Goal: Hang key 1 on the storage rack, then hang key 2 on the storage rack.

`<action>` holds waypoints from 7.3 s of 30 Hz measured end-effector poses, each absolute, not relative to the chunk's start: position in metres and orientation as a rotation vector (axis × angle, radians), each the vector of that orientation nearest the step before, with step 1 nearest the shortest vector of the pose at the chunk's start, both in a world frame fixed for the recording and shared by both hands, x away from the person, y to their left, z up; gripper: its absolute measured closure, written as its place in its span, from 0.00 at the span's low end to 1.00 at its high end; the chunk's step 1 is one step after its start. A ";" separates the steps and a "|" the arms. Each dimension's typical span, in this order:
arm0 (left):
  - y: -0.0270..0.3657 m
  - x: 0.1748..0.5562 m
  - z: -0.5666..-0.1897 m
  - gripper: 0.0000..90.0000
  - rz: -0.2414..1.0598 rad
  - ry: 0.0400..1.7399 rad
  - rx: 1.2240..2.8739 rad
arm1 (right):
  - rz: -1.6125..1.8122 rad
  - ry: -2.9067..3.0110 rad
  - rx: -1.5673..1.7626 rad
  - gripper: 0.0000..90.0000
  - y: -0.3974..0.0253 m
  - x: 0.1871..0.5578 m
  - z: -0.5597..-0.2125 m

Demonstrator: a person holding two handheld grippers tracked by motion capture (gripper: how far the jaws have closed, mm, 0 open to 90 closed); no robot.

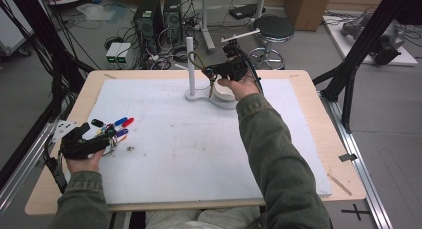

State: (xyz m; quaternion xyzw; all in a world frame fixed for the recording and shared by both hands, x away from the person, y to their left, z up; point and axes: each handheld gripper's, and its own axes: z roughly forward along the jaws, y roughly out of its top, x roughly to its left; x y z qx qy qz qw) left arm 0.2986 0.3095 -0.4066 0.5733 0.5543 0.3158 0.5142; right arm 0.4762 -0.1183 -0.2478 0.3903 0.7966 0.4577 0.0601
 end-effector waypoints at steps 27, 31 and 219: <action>0.309 0.301 -0.407 0.02 0.755 1.329 1.386 | 1.356 2.421 1.292 0.87 -0.111 0.506 -0.270; 0.309 0.302 -0.407 0.02 0.753 1.330 1.379 | 1.346 2.429 1.304 0.87 -0.105 0.511 -0.277; 0.307 0.312 -0.407 0.02 0.732 1.347 1.469 | 1.123 2.103 1.359 0.01 -0.305 0.337 -0.403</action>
